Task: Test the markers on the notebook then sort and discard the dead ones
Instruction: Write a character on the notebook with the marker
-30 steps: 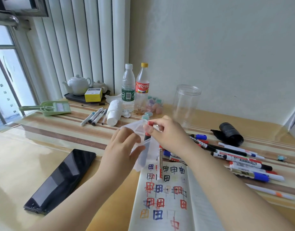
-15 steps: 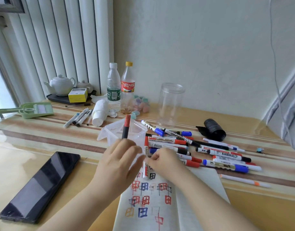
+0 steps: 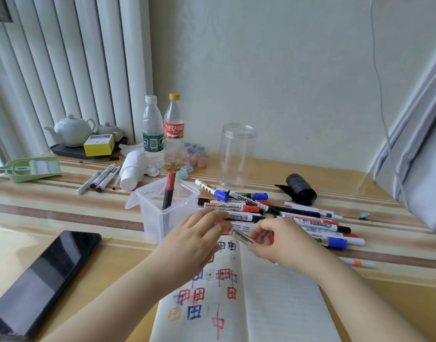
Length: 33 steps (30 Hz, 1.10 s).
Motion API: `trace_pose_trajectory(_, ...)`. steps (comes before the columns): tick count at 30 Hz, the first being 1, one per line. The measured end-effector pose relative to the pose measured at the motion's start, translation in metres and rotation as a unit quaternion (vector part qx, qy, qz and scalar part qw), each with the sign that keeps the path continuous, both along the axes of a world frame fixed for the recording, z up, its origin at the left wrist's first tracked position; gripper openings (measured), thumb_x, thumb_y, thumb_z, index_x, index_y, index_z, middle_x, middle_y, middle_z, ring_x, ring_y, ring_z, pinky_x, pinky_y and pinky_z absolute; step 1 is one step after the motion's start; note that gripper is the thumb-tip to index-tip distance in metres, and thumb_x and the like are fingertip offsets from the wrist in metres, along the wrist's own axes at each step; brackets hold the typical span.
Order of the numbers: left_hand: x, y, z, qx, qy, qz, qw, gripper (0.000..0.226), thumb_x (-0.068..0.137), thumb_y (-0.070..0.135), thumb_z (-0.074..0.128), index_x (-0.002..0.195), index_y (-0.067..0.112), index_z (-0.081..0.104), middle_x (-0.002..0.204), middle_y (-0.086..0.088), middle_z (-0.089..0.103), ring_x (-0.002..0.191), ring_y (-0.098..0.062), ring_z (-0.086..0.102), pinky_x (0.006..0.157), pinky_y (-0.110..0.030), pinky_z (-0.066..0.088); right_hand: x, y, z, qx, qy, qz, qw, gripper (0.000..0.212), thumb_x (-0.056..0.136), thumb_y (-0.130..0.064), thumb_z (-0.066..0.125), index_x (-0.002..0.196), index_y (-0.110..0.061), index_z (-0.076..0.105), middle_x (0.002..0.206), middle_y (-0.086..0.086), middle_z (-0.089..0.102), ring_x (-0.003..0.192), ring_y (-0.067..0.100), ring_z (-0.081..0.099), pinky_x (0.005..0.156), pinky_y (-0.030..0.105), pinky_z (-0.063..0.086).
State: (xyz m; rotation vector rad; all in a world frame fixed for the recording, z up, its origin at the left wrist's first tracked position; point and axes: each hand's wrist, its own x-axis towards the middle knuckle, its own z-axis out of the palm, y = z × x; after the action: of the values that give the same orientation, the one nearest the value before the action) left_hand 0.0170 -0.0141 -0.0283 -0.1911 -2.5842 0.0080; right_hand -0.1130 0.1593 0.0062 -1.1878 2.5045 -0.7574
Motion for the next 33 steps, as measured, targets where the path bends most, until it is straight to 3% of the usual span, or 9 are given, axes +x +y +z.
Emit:
trace_pose_trajectory(3,-0.022,0.019,0.005,-0.025,-0.058,0.020,0.998,0.038,0.091,0.041,0.035,0.116,0.017,0.051,0.113,0.001,0.058,0.105,-0.018,0.055,0.086,-0.031,0.049,-0.004,0.029,0.001,0.052,0.065,0.056,0.995,0.012,0.083,-0.029,0.064,0.095,-0.029,0.063,0.090,-0.009,0.059,0.082,0.004,0.054,0.078,0.025,0.049)
trace_pose_trajectory(7,-0.037,0.041,-0.005,0.000,-0.157,0.022,0.987,0.032,0.098,0.041,0.031,0.115,0.019,0.045,0.116,0.003,0.053,0.103,-0.014,0.049,0.081,-0.027,0.042,0.000,0.049,-0.002,0.061,0.171,0.078,0.980,0.021,0.091,-0.032,0.052,0.111,-0.026,0.054,0.109,-0.012,0.054,0.100,0.004,0.047,0.084,0.020,0.041)
trace_pose_trajectory(10,-0.035,0.050,-0.010,0.034,-0.163,0.016,0.986,0.033,0.096,0.043,0.030,0.109,0.018,0.049,0.107,0.003,0.054,0.097,-0.015,0.050,0.077,-0.027,0.041,0.010,0.043,-0.014,0.067,0.194,0.088,0.975,0.030,0.097,-0.039,0.043,0.122,-0.024,0.049,0.122,-0.008,0.053,0.112,0.012,0.050,0.086,0.028,0.040)
trace_pose_trajectory(13,-0.030,0.053,-0.013,0.058,-0.144,-0.027,0.988,0.039,0.093,0.047,0.026,0.104,0.018,0.051,0.099,0.002,0.054,0.090,-0.015,0.052,0.073,-0.025,0.040,0.020,0.037,-0.023,0.069,0.225,0.112,0.965,0.028,0.100,-0.036,0.035,0.117,-0.017,0.048,0.117,0.000,0.055,0.107,0.023,0.054,0.078,0.035,0.040)
trace_pose_trajectory(17,-0.027,0.050,-0.009,0.072,-0.209,-0.029,0.975,0.031,0.097,0.040,0.027,0.106,0.017,0.046,0.103,0.002,0.052,0.090,-0.014,0.050,0.073,-0.021,0.035,0.023,0.039,-0.025,0.078,0.276,0.127,0.949,0.032,0.101,-0.037,0.028,0.120,-0.018,0.046,0.119,0.000,0.055,0.107,0.026,0.053,0.077,0.037,0.038)
trace_pose_trajectory(22,-0.025,0.049,-0.006,0.102,-0.255,-0.030,0.961,0.023,0.098,0.034,0.032,0.106,0.017,0.045,0.103,0.000,0.053,0.088,-0.013,0.049,0.078,-0.026,0.042,0.024,0.039,-0.028,0.058,0.236,0.123,0.962,0.032,0.100,-0.040,0.030,0.122,-0.024,0.047,0.117,0.000,0.060,0.105,0.029,0.054,0.078,0.036,0.041)
trace_pose_trajectory(29,-0.021,0.051,0.001,0.088,-0.263,-0.032,0.960,0.030,0.098,0.037,0.027,0.107,0.015,0.045,0.103,-0.001,0.053,0.087,-0.014,0.048,0.078,-0.025,0.039,0.029,0.038,-0.014,0.089,0.217,0.133,0.963,0.031,0.099,-0.036,0.037,0.125,-0.021,0.046,0.122,-0.001,0.055,0.110,0.023,0.053,0.082,0.033,0.040)
trace_pose_trajectory(31,-0.019,0.051,0.003,0.096,-0.258,-0.039,0.961,0.031,0.098,0.036,0.026,0.104,0.013,0.045,0.101,-0.003,0.053,0.087,-0.018,0.050,0.078,-0.028,0.040,0.032,0.036,-0.013,0.089,0.274,0.141,0.947,0.027,0.097,-0.034,0.041,0.112,-0.015,0.053,0.109,0.002,0.059,0.097,0.023,0.060,0.069,0.030,0.039)
trace_pose_trajectory(33,-0.018,0.050,0.005,0.101,-0.257,-0.039,0.960,0.031,0.098,0.036,0.026,0.102,0.012,0.045,0.099,-0.003,0.055,0.086,-0.020,0.051,0.079,-0.032,0.041,0.030,0.034,-0.021,0.086,0.357,0.135,0.920,0.030,0.092,-0.035,0.038,0.083,-0.016,0.060,0.075,-0.002,0.061,0.064,0.017,0.063,0.047,0.026,0.038)
